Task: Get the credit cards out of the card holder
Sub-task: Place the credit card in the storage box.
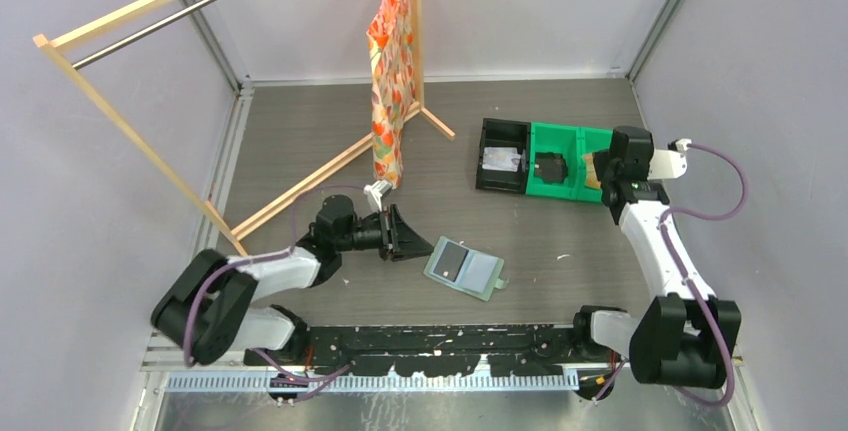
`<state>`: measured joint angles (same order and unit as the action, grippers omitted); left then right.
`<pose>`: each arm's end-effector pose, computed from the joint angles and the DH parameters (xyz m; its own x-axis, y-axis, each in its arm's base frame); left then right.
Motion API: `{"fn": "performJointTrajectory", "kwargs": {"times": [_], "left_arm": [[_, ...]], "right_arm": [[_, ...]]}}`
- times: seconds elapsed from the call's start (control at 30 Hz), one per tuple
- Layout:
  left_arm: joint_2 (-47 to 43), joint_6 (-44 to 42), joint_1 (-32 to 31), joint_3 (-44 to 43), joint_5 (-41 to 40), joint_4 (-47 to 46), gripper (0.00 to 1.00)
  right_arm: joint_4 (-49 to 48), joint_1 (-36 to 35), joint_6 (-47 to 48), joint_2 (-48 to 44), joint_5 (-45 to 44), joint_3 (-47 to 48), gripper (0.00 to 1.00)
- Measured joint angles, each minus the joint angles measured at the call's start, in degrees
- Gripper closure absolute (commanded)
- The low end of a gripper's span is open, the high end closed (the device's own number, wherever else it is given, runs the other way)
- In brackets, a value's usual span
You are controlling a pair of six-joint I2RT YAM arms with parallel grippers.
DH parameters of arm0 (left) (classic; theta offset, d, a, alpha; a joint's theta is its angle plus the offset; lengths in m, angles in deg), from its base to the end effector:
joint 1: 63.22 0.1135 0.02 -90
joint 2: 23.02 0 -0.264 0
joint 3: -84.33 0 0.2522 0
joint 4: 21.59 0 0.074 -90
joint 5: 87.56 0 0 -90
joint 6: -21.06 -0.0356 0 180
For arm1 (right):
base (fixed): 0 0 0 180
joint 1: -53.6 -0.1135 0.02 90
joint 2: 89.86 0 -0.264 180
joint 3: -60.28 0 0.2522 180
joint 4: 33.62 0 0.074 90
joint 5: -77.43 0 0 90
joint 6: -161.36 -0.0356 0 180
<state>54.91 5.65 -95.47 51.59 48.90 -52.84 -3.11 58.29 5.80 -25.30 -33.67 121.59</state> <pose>0.1876 -0.1489 0.1690 -0.9821 -0.1656 -0.0895 0.0594 0.1790 -0.9821 0.2456 -0.0330 0.2780 0.1119 0.8430 -0.5261 0.6592 0.3332 0.6741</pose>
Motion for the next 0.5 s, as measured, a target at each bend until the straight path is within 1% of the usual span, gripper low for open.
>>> {"fn": "performJointTrajectory", "kwargs": {"times": [0.13, 0.2, 0.37, 0.5], "left_arm": [[-9.4, -7.4, 0.0, -3.2, -2.2, 16.6, 0.67], [-13.1, -10.1, 0.0, -4.8, -3.4, 23.1, 0.66], [-18.6, -13.7, 0.0, -5.7, -5.7, 33.0, 0.67], [-21.8, -15.1, 0.0, -5.7, -7.4, 39.5, 0.67]], "right_arm": [[-4.5, 1.5, -2.0, 5.0, 0.0, 0.8, 0.99], [-7.7, 2.1, -3.1, 8.7, 0.0, 0.9, 0.99], [-13.1, 2.8, -5.3, 18.2, -0.3, 1.6, 0.99], [-17.8, 3.0, -7.1, 21.3, -0.3, 1.6, 0.99]]}}
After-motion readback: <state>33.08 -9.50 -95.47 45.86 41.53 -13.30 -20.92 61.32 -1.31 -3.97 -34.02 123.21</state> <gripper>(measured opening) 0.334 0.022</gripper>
